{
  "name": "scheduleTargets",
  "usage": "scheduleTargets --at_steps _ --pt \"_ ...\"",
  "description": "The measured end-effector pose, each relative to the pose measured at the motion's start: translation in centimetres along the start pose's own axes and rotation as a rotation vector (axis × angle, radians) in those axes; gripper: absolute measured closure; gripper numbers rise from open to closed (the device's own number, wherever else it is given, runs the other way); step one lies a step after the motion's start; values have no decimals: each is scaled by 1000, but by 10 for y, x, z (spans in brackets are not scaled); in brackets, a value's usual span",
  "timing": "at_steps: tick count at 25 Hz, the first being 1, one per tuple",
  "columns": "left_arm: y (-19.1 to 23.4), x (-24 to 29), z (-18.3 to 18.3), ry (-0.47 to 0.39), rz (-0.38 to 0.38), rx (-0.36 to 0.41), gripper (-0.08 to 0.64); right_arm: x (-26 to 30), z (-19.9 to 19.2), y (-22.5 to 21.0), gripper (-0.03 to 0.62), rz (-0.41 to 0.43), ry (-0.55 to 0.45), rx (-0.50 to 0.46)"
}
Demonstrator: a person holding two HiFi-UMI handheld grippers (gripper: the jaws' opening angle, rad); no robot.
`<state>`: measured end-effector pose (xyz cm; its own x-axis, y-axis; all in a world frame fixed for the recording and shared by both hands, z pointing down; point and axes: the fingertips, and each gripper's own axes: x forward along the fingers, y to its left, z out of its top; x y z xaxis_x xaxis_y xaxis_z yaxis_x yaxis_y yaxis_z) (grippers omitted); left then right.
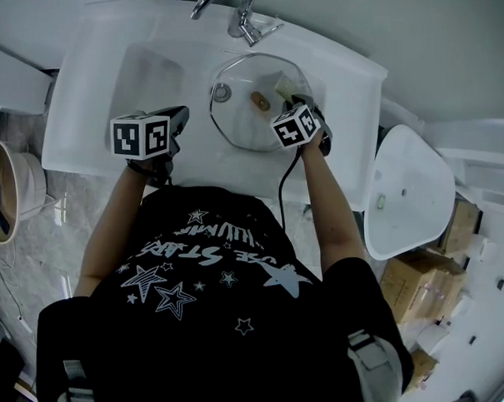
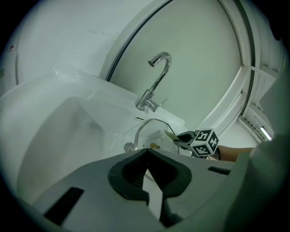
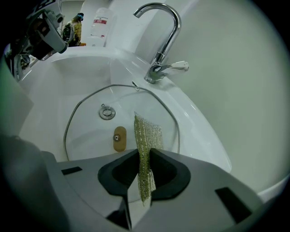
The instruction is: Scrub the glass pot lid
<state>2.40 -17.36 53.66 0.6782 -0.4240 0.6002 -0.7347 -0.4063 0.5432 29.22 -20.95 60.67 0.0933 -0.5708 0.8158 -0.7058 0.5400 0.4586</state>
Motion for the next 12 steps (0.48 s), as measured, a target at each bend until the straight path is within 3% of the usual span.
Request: scheduleTargets --at_steps 12 --pt "-2 1 -13 22 -11 -13 552 -1 -25 45 518 103 47 38"
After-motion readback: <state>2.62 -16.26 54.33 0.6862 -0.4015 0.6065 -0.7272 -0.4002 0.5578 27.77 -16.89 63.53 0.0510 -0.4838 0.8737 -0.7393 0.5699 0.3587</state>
